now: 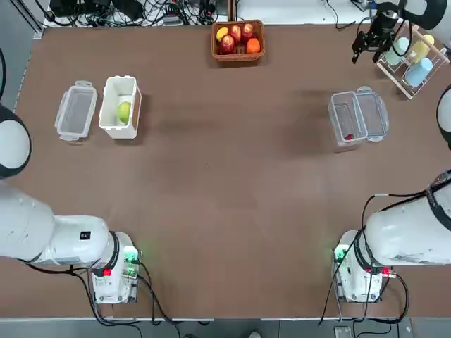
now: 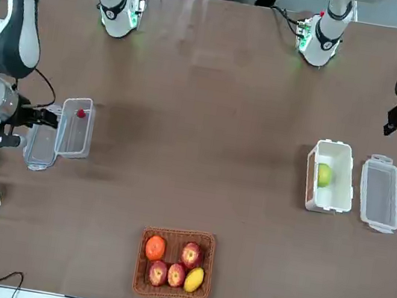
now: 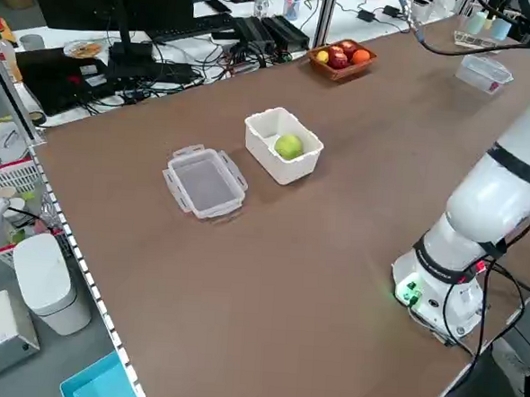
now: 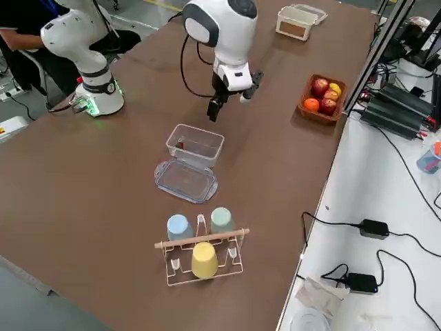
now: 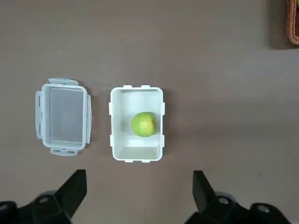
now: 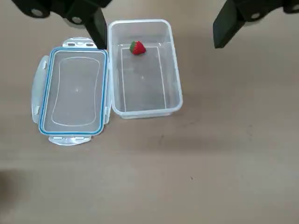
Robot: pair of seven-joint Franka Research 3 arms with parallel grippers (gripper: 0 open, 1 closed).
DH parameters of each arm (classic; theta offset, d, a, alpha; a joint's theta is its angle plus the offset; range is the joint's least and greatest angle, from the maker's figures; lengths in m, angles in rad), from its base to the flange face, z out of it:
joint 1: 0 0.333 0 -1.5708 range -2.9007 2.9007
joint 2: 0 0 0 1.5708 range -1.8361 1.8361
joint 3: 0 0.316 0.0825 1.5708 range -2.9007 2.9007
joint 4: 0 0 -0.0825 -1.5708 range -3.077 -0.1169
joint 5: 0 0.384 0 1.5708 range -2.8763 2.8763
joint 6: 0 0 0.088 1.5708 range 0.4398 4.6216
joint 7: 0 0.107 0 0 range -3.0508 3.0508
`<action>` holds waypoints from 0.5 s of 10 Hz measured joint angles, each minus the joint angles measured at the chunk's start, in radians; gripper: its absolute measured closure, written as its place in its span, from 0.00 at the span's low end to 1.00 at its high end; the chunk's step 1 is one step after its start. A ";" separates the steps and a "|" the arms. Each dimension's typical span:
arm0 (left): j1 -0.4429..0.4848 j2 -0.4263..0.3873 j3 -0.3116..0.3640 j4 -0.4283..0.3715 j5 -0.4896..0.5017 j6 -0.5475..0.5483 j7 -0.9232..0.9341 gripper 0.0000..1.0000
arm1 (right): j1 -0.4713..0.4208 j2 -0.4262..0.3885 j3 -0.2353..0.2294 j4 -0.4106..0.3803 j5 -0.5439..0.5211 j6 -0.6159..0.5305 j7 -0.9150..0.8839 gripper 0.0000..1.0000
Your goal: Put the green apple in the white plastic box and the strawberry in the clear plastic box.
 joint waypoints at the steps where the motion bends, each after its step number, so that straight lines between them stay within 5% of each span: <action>1: -0.001 0.000 -0.001 0.000 0.000 0.003 -0.001 0.00 | 0.013 0.001 0.000 0.019 0.000 -0.014 0.030 0.00; 5: -0.003 0.002 -0.004 0.000 0.000 0.004 -0.002 0.00 | 0.074 -0.041 -0.001 0.109 -0.001 -0.104 0.165 0.00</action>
